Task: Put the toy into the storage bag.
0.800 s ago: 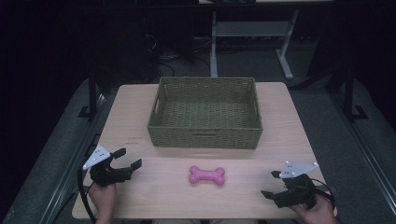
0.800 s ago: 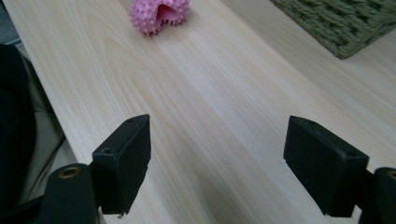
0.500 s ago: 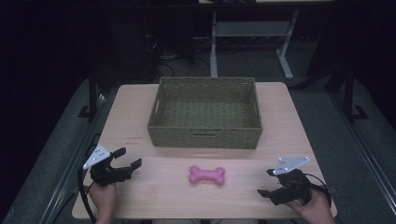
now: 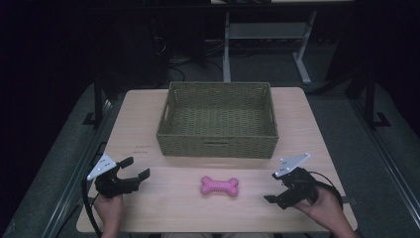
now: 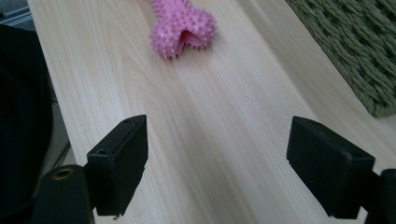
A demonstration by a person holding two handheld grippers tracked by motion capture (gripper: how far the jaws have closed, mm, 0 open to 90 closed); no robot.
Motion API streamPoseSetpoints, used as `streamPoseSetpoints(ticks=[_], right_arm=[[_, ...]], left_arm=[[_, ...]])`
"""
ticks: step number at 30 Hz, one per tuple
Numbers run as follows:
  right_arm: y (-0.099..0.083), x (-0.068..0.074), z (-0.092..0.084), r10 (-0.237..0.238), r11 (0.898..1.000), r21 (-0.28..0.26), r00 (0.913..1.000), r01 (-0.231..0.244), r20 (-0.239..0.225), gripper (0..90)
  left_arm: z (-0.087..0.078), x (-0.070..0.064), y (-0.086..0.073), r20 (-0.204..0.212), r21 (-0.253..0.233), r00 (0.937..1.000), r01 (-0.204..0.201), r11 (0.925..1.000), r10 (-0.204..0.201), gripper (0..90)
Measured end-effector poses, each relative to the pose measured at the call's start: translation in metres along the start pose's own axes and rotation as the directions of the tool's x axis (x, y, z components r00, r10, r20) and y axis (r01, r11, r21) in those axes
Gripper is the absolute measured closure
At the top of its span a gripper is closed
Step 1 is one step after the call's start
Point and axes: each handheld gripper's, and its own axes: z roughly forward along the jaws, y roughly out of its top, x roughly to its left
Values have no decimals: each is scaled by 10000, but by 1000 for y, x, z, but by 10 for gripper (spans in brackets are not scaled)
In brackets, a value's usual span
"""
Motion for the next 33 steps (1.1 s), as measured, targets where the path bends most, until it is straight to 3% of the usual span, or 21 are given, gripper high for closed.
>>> streamPoseSetpoints(ticks=[15, 33], right_arm=[[33, -4, 9, -756, 9963, 351, 9950, 780, -650, 201], [71, -1, 26, -1442, 9853, 731, 9813, 1543, -1273, 192]], left_arm=[[0, 0, 0, 9, -25, 10000, 7, 10000, -7, 139], [0, 1, 1, -32, -24, 10000, 8, 10000, -8, 139]])
